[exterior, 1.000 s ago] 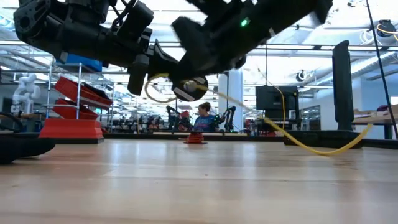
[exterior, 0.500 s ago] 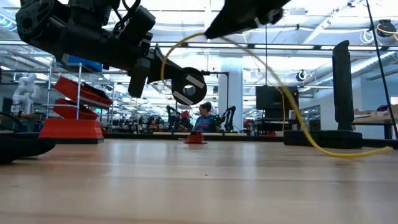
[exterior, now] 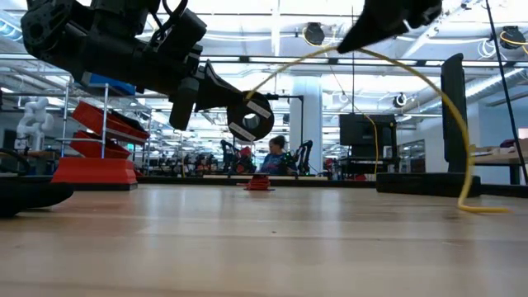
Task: Coil cords
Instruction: Coil the yellow wire into the spool
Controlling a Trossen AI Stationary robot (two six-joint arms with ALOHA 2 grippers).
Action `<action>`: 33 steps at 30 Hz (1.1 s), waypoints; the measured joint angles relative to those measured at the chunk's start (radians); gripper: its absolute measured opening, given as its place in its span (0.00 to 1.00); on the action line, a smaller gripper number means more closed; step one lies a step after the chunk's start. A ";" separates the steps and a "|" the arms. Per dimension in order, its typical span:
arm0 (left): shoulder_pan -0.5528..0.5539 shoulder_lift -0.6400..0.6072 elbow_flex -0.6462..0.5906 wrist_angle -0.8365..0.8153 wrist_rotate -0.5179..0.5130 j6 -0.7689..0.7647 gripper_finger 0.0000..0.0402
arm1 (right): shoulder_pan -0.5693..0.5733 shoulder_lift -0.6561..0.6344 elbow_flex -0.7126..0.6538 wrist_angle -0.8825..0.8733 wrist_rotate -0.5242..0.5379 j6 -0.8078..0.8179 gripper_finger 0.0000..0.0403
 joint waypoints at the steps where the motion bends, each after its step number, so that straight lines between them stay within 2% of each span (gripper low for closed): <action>1: -0.002 0.000 0.000 0.000 0.002 -0.004 0.00 | -0.001 0.000 0.000 -0.049 -0.005 0.051 0.00; 6: -0.002 0.000 0.000 0.022 0.054 -0.071 0.00 | -0.023 0.013 0.000 -0.180 -0.045 0.214 0.00; 12: -0.002 0.000 0.000 0.133 0.122 -0.151 0.00 | -0.066 0.062 0.000 -0.180 -0.103 0.224 0.00; 19: -0.001 0.000 0.003 0.258 0.189 -0.251 0.00 | -0.105 0.127 0.000 -0.115 -0.115 0.223 0.00; 23: 0.000 0.002 0.022 0.321 0.196 -0.287 0.00 | -0.136 0.165 0.000 0.026 -0.135 0.124 0.00; 33: 0.007 0.002 0.074 0.336 0.164 -0.252 0.00 | -0.194 0.209 0.000 0.532 -0.178 -0.301 0.00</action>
